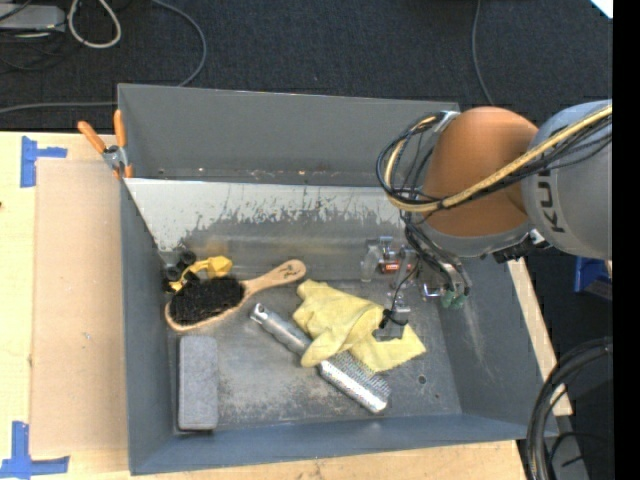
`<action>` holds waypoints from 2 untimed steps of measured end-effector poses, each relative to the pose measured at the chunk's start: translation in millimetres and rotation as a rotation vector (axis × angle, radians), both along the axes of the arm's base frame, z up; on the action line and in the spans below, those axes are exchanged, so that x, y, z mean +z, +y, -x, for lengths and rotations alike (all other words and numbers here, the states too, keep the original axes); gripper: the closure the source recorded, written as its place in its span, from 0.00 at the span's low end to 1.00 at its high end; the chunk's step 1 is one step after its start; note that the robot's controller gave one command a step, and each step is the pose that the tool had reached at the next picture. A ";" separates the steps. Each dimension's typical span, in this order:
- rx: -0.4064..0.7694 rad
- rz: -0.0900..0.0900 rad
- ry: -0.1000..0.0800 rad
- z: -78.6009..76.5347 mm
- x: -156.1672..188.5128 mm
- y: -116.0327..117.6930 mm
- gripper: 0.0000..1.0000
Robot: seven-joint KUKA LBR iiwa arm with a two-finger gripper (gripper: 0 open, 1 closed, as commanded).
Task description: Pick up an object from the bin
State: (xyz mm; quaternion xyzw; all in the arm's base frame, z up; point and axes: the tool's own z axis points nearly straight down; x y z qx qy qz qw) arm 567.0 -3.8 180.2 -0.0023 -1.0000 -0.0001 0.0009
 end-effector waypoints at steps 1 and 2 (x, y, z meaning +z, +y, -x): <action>0.000 0.000 0.000 0.0 0.0 0.0 0.00; 0.174 -0.001 0.000 -6.8 -40.3 11.9 0.00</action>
Offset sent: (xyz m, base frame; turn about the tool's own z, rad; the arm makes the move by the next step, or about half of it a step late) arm 0.0075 0.0127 -0.0487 -0.2054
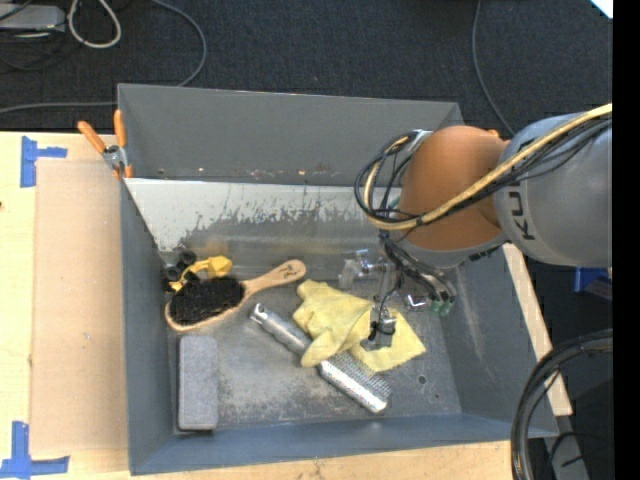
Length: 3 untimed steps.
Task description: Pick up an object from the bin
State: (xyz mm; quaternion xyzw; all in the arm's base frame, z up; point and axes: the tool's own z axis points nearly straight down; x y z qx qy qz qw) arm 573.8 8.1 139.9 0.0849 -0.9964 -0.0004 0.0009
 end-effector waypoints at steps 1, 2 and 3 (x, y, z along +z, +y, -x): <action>0.038 -0.001 0.005 6.0 -28.3 17.5 0.00; -0.018 0.000 0.006 -2.9 -64.7 0.8 0.00; -0.014 -0.001 -0.002 3.7 -69.3 1.5 0.00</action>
Offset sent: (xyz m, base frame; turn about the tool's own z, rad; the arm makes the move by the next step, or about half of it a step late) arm 0.0033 0.0006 -0.0627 0.0196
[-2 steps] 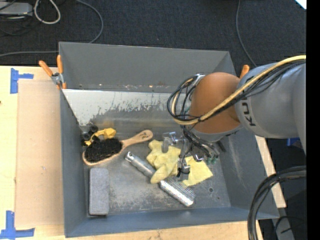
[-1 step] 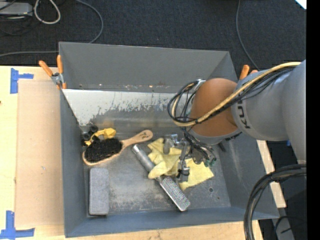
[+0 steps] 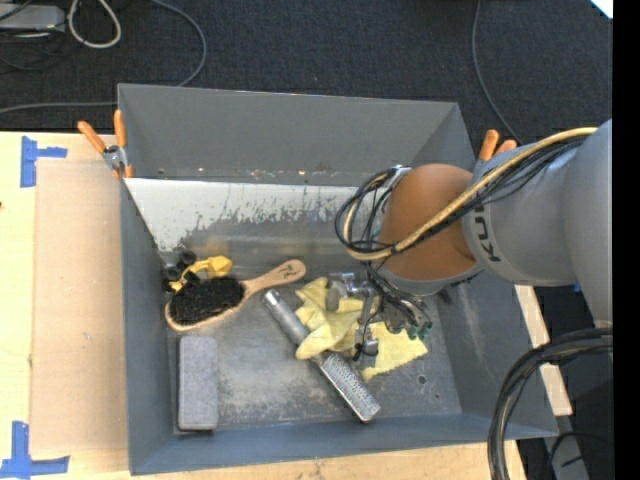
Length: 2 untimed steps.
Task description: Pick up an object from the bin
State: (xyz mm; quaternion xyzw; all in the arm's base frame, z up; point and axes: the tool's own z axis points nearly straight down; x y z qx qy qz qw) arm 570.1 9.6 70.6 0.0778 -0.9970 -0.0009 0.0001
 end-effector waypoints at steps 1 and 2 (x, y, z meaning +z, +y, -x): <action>-0.010 -0.001 0.003 -0.4 -0.1 -8.2 1.00; -0.010 -0.001 0.003 -0.3 -0.4 -8.3 0.00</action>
Offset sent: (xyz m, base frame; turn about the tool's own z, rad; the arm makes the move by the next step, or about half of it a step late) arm 0.0000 0.0000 0.0000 0.0000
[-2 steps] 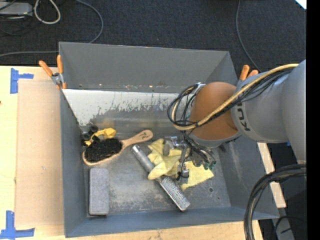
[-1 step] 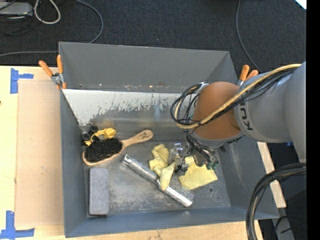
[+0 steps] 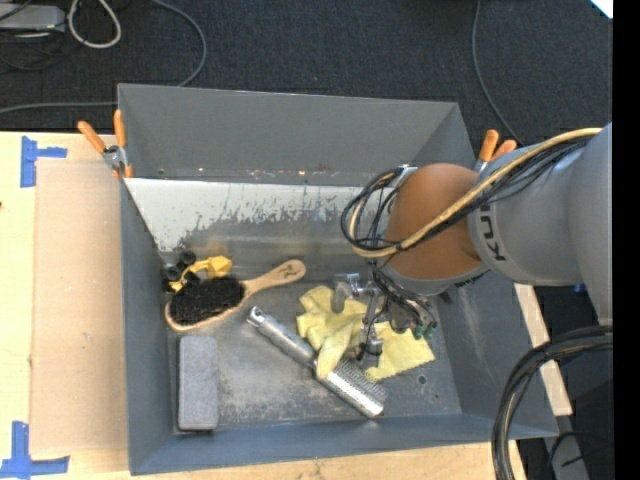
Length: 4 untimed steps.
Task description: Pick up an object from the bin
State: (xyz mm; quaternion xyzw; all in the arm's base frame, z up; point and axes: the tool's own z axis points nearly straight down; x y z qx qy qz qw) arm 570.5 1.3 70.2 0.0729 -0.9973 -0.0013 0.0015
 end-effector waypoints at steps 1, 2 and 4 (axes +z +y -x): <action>0.000 0.000 0.000 0.0 0.0 0.0 0.00; 0.009 -0.001 0.000 0.4 -0.2 -3.2 0.00; 0.015 -0.001 0.001 5.8 -0.3 -2.8 1.00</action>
Offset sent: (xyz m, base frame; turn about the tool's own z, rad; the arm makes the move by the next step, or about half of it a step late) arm -0.0007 -0.0048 -0.0002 -0.0107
